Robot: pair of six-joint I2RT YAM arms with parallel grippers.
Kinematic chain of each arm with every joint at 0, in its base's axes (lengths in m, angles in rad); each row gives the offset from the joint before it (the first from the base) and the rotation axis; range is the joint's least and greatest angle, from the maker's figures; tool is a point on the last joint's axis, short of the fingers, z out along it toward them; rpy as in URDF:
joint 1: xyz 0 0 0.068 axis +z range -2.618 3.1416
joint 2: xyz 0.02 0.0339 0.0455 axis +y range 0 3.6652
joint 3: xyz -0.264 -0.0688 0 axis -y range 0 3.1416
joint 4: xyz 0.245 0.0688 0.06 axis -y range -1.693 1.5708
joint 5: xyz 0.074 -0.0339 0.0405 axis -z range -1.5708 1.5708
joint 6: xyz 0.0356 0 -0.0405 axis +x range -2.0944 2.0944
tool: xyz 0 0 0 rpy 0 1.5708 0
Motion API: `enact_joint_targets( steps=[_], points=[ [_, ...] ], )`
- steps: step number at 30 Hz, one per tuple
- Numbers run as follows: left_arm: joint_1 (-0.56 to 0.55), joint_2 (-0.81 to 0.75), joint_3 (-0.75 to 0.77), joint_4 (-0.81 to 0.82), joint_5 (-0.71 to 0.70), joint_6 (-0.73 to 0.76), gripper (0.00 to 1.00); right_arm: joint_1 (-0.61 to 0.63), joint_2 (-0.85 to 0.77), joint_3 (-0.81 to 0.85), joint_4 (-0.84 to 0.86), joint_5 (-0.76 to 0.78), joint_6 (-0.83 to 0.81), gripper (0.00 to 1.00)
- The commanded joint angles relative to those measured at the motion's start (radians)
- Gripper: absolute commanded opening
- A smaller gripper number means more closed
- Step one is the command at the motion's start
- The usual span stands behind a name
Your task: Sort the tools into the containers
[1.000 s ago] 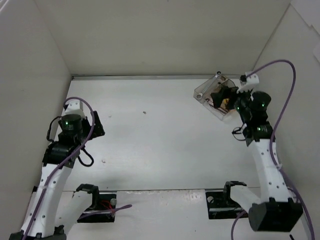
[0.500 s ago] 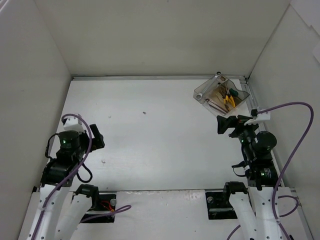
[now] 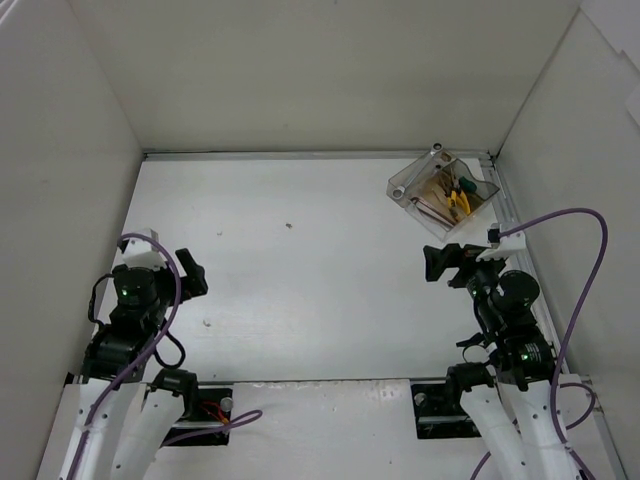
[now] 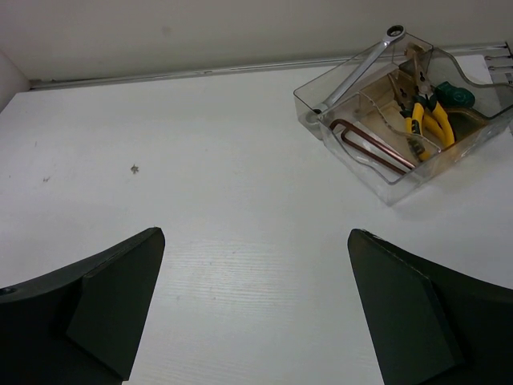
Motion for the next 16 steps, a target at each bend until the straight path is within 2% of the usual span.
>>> enact_joint_targets(
  steps=[1, 16],
  points=[
    [-0.005, 0.013, 0.013, 0.059, -0.016, 0.017, 1.0, 0.013, 0.022, 0.007, 0.045, 0.012, 0.016, 0.98],
    [-0.005, 0.021, 0.013, 0.062, -0.013, 0.015, 1.0, 0.015, 0.027, 0.007, 0.033, -0.019, -0.003, 0.98]
  ],
)
